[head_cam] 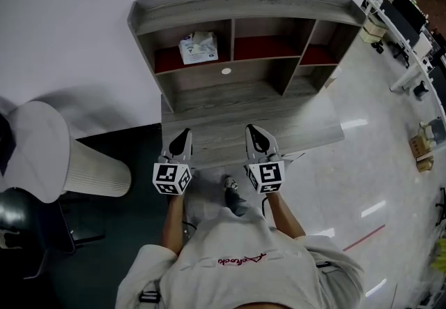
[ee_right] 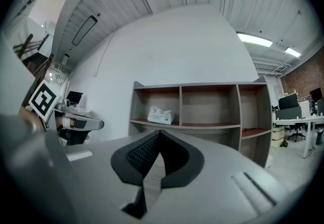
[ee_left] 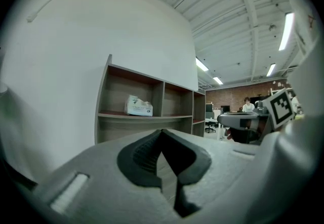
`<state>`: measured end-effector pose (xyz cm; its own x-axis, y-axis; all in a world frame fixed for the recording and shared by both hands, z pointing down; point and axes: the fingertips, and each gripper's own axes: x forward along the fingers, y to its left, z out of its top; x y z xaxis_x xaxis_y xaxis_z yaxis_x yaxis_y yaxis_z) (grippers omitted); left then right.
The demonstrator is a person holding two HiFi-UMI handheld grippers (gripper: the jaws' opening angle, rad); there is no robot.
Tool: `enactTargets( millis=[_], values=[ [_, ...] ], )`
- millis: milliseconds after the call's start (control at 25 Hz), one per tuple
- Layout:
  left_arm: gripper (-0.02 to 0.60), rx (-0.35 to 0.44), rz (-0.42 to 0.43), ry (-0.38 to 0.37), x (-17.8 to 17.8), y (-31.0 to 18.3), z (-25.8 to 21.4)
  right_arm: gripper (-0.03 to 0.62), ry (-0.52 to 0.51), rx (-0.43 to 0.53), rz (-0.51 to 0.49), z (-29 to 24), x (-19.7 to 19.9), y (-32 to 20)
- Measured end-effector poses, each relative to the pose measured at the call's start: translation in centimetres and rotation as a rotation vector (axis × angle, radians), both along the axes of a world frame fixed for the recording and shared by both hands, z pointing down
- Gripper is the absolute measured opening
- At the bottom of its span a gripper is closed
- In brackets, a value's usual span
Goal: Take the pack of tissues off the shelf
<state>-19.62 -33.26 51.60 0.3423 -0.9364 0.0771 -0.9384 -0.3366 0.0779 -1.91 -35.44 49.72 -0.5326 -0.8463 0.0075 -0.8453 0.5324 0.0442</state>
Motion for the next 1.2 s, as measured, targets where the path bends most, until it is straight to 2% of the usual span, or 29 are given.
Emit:
enactTargets(
  millis=[560,880,1120,1200],
  values=[
    [0.0,0.027,-0.058,-0.027,-2.6,-16.2,-3.0,0.008,-0.021,0.002,-0.094,-1.2,-3.8,-16.0],
    [0.001,0.054,-0.121,-0.038,-5.0,-22.7,-5.1,0.008,-0.031,-0.022,-0.167,-0.1,-5.9,-20.3],
    [0.079,0.038,-0.133,-0.035,-5.6,-25.6,-5.0,0.008,-0.035,-0.049,-0.174,0.9,-6.2,-21.9],
    [0.132,0.024,-0.125,-0.031,-5.7,-26.3,-4.6,0.008,-0.033,-0.053,-0.171,1.1,-6.3,-22.3]
  ],
)
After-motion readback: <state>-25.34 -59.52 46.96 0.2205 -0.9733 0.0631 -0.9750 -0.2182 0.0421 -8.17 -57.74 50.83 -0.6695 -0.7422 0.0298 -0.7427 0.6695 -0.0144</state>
